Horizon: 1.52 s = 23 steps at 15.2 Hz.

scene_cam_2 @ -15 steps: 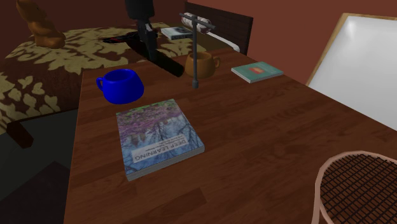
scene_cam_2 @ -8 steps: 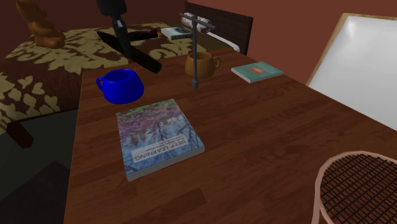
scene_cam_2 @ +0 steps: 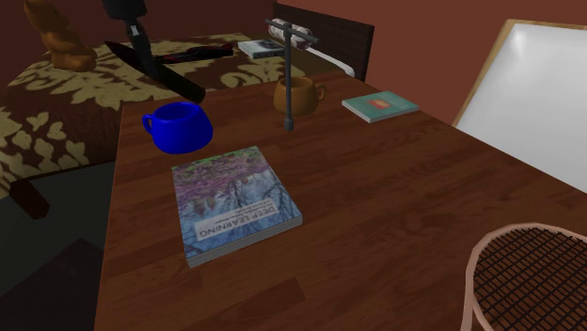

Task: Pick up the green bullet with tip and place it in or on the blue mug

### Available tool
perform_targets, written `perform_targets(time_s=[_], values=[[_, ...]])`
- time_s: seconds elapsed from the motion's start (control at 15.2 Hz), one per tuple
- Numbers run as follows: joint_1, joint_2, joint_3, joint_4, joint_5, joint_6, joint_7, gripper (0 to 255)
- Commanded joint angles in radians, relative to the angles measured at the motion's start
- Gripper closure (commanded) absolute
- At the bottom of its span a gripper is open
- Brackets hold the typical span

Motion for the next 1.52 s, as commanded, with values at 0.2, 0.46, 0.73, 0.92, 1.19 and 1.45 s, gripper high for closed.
perform_targets(time_s=[0.2, 0.46, 0.73, 0.92, 1.19, 1.45], values=[[0.008, 0.025, 0.004, -0.019, -0.01, 0.043, 0.021, 255], [0.009, 0.044, 0.003, -0.051, -0.018, 0.092, 0.028, 255], [0.01, 0.065, 0.001, -0.079, -0.027, 0.141, 0.035, 255], [0.012, 0.089, -0.001, -0.102, -0.036, 0.186, 0.043, 255], [0.012, 0.089, -0.001, -0.102, -0.036, 0.186, 0.043, 255], [0.012, 0.089, -0.001, -0.102, -0.036, 0.186, 0.043, 255]])
